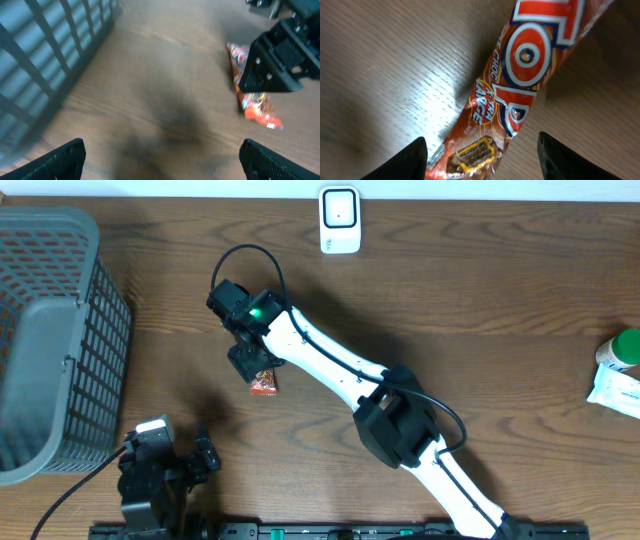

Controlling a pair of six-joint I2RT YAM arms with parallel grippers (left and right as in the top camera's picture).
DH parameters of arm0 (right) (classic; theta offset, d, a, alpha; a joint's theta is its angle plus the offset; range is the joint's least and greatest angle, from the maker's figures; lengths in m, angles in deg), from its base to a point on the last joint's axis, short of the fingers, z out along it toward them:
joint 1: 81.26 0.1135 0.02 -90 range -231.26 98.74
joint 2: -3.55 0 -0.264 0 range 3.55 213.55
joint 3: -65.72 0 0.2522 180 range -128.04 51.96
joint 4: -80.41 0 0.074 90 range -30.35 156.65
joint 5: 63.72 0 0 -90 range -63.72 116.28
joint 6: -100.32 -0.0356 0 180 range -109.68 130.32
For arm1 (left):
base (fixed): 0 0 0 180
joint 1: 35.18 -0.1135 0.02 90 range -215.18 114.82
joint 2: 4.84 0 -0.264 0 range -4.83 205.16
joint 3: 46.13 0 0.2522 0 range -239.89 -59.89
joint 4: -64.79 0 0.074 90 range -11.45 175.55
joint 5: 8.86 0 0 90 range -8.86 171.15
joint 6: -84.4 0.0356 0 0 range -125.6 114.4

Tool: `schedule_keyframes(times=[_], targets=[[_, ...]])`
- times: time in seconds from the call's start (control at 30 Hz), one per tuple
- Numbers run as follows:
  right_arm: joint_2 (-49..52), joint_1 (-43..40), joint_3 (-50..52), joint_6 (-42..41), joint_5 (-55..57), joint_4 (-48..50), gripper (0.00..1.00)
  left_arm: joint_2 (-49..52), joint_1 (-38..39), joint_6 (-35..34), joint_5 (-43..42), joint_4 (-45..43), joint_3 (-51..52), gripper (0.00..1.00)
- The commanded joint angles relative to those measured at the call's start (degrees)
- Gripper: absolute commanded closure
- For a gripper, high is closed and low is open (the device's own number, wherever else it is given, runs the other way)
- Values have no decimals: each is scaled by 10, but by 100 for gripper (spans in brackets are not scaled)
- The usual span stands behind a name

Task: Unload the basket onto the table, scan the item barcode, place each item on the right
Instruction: 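Lower the right gripper and grasp the red bar's top end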

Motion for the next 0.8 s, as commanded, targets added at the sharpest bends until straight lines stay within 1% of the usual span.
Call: schedule_keyframes(times=[0.0, 0.1, 0.17, 0.27, 0.4, 0.5, 0.57, 0.67, 0.77], targets=[[11, 1, 5, -12, -3, -2, 32, -3, 1, -5, -16, 0, 19, 2], [13, 1, 7, -12, -3, -3, 28, -3, 1, -6, -16, -1, 32, 2], [14, 1, 17, -12, -3, -2, 28, -3, 1, -6, -16, -6, 39, 2], [13, 1, 33, -12, -3, 4, 32, -3, 1, -6, -16, -6, 44, 2], [14, 1, 60, -18, -4, 16, 33, -3, 1, -5, -15, -18, 45, 2], [14, 1, 78, -21, -4, 26, 32, -3, 1, 2, -13, -63, 45, 2], [14, 1, 86, -21, -4, 31, 33, -3, 1, 21, -13, -119, 45, 2], [14, 1, 87, -21, -4, 34, 42, -3, 1, 65, -13, -185, 45, 2], [13, 1, 87, -21, -4, 37, 53, -3, 1, 73, -14, -194, 45, 2]])
